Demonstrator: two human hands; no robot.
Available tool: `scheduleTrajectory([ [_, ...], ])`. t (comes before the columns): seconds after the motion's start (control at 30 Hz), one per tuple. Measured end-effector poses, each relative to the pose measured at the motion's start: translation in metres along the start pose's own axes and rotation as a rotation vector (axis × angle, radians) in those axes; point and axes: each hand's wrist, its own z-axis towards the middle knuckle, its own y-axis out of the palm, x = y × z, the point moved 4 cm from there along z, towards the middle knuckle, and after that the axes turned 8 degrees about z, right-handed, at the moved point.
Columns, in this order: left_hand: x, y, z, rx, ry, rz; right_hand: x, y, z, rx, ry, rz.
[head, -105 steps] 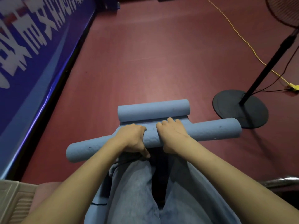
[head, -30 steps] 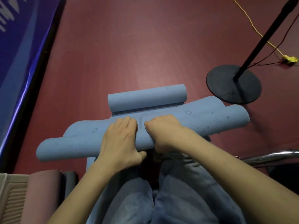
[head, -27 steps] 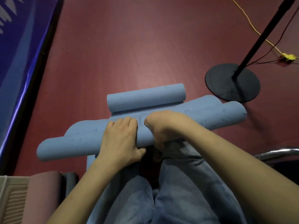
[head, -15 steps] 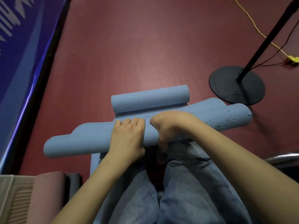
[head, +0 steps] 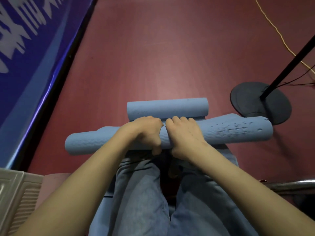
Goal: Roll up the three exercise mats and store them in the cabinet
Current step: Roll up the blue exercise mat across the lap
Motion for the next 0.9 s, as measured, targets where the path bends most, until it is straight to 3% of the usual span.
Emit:
scheduleTrajectory([
  [0.17,-0.001,0.004,0.001,0.079,-0.035,-0.012,0.006,-0.004,0.009,-0.029,-0.007,0.034],
  [0.47,-0.001,0.008,-0.013,0.426,-0.054,0.036,0.017,-0.017,0.036,-0.368,0.005,0.139],
  [0.8,-0.001,0.031,-0.015,0.632,-0.141,0.207,0.021,-0.019,0.059,-0.606,0.035,0.196],
  [0.9,0.001,0.023,-0.01,0.584,-0.178,0.227,0.025,-0.017,0.064,-0.622,0.047,0.237],
])
